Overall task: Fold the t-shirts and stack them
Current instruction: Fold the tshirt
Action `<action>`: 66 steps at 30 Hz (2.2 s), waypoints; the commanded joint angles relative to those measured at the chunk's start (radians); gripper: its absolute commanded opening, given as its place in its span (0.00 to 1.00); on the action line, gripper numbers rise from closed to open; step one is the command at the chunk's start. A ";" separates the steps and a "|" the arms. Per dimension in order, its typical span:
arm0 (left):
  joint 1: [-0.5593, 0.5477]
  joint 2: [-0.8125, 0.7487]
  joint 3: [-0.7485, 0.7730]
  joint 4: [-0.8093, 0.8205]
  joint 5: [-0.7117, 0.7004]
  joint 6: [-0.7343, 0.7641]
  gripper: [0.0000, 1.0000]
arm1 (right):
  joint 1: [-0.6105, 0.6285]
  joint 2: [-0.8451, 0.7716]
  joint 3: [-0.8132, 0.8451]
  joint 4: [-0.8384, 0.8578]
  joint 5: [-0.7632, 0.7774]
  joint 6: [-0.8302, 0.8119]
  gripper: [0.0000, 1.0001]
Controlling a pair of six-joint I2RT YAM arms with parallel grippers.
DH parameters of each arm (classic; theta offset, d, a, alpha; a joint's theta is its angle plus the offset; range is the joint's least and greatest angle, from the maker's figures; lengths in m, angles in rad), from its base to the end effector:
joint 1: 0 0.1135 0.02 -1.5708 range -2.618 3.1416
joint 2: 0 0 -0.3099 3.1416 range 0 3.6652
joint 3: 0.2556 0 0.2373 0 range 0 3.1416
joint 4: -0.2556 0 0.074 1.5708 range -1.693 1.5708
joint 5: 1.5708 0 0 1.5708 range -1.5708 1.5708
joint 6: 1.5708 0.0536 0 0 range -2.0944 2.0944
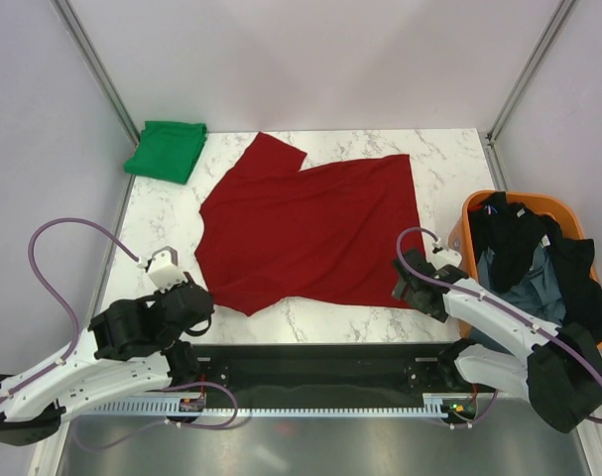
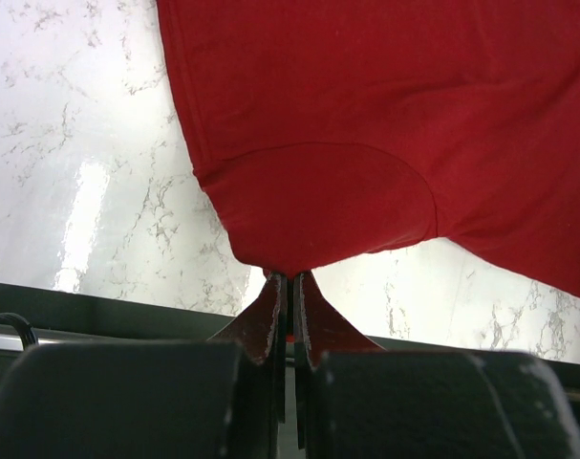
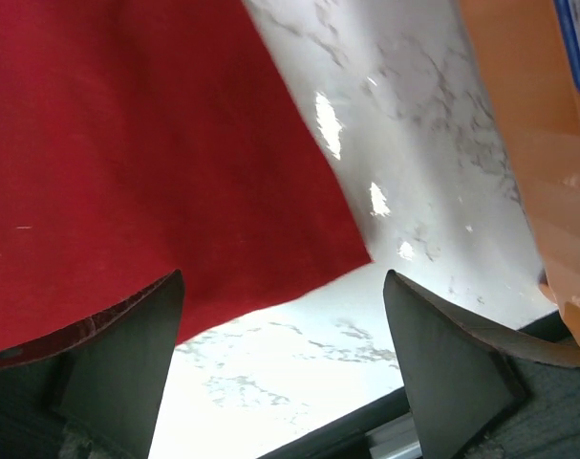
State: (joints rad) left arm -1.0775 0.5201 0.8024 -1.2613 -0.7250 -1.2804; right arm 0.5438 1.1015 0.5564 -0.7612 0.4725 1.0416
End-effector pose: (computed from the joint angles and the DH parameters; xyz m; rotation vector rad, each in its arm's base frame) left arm 0.0401 0.0005 0.2944 -0.4854 2.2064 -0.3072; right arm 0.1316 0.0511 0.2047 0.7259 2.5156 -0.1943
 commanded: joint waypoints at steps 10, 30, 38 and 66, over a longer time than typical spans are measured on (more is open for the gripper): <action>0.004 -0.002 0.004 0.023 -0.050 0.023 0.02 | -0.004 -0.002 -0.069 0.054 0.048 0.080 0.66; 0.002 0.064 0.030 0.160 0.289 0.319 0.02 | -0.004 -0.216 0.057 -0.090 -0.112 0.037 0.00; 0.141 0.306 0.268 0.206 0.263 0.650 0.03 | -0.007 -0.060 0.284 -0.113 -0.046 -0.060 0.00; 0.815 1.103 0.826 0.396 0.647 1.174 0.02 | -0.337 0.576 0.884 -0.010 -0.146 -0.402 0.00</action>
State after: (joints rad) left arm -0.2787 1.5730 1.5459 -0.8875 -0.0830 -0.1894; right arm 0.2176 1.6382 1.3781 -0.8032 0.3412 0.6800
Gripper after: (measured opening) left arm 0.034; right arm 0.013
